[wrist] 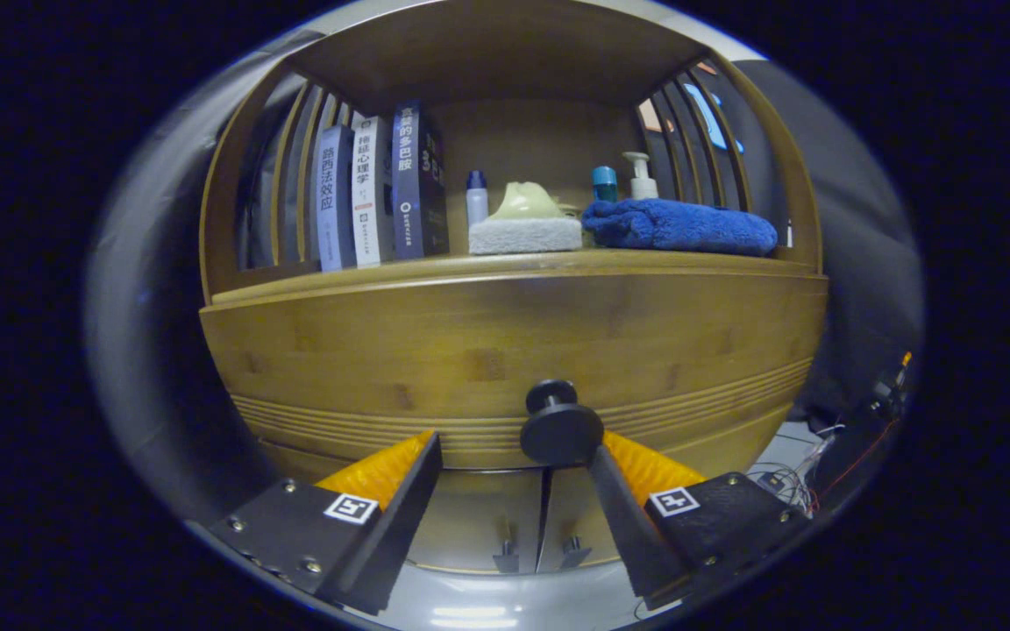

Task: Pull open the drawer, take out the items inside it, and place them on the countertop above the cabinet.

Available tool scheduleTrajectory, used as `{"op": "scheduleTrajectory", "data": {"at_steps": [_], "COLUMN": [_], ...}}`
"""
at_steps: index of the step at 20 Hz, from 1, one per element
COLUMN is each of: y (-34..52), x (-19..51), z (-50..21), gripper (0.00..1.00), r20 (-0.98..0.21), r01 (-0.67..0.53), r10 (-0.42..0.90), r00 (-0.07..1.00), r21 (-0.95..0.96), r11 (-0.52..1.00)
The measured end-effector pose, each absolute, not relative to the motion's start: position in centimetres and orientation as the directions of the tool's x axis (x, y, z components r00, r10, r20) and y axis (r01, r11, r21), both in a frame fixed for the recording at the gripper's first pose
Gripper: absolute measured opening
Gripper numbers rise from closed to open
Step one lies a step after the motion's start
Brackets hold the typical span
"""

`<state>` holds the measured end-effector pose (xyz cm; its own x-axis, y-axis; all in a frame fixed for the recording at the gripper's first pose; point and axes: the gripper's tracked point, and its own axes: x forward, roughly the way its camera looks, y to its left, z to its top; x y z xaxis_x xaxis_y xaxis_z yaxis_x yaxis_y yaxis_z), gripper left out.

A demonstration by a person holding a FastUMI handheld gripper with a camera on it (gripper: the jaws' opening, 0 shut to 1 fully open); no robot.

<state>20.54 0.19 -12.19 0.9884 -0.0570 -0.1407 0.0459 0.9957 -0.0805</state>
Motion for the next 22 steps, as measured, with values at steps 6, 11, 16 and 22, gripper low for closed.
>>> {"op": "scheduleTrajectory", "data": {"at_steps": [6,11,16,22], "y": [0.7,1.3,0.5,0.0], "x": [13.4,7.0,1.8,-2.1], "z": [-8.6,-4.5,-0.6,4.2], "gripper": [0.97,0.97,0.97,0.97], "r20": [-0.125,-0.096,-0.045,0.025], "r01": [0.017,-0.009,-0.002,-0.008], "r10": [-0.027,0.002,-0.001,0.010], "r00": [0.992,0.995,0.999,1.000], "r21": [-0.081,-0.069,-0.072,-0.075], "r11": [0.997,0.998,0.997,0.997]}}
